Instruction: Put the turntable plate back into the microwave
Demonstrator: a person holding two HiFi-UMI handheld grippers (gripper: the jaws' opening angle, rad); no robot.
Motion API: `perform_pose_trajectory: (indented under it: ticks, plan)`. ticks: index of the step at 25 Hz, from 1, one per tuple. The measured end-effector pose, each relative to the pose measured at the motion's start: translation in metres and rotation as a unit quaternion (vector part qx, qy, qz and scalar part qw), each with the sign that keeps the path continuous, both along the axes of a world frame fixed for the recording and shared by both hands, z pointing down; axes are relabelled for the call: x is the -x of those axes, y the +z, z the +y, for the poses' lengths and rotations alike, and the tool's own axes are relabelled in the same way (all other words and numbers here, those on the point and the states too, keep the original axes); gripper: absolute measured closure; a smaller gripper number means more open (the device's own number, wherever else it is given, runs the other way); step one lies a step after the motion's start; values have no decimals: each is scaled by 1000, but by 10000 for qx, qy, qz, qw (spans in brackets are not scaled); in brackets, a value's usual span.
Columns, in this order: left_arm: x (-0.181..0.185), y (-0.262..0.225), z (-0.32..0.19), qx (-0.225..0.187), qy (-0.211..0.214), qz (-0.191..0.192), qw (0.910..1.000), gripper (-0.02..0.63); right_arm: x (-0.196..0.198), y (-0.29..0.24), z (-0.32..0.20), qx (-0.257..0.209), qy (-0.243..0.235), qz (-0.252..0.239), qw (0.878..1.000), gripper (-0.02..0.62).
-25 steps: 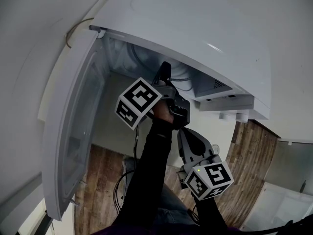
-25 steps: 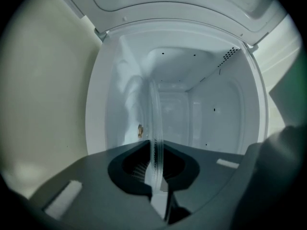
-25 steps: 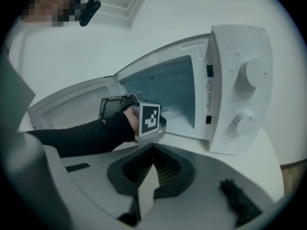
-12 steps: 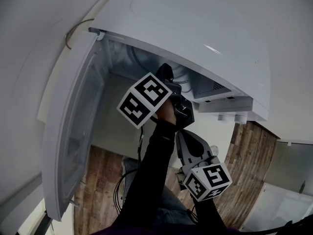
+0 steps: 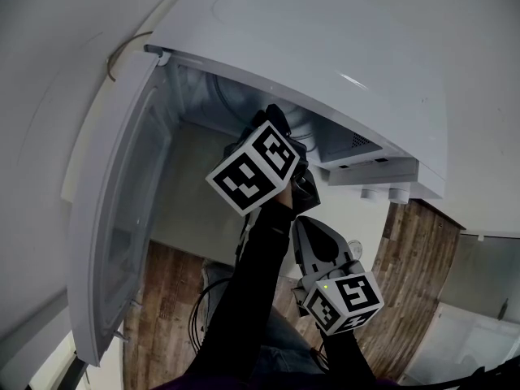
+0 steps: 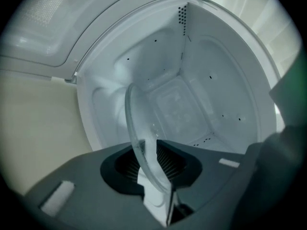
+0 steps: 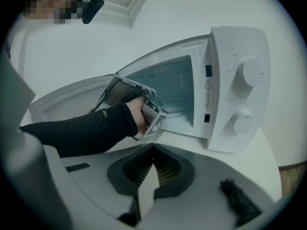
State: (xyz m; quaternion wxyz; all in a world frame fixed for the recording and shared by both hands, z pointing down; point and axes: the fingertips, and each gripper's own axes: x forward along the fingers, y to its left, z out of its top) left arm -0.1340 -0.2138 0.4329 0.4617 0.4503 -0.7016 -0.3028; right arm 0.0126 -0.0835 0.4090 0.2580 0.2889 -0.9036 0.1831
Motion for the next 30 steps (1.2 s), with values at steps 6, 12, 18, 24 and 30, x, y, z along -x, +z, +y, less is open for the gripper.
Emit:
perform_pose_trajectory:
  ticks: [6,12,18,24,30]
  plan:
    - [-2,1,-1,356,300,-559,9974,500,0,0,2,-3,-62,17,10000,588]
    - [-3,1,0,439,459,-1026,9927,473,-1,0,-2,-54,-17,14,10000,588]
    - [-3,1,2,582,694,-1319,9871,448,0,-1,-5,-69,-34,16,10000,588]
    - [-2,3,5,825,801,-1652,9795,419,3,0,-3,-66,-80,24,9999,588]
    - [3,5,10,1140,812,-1712,9752,399,3,0,-2,-71,-97,37,9999,588]
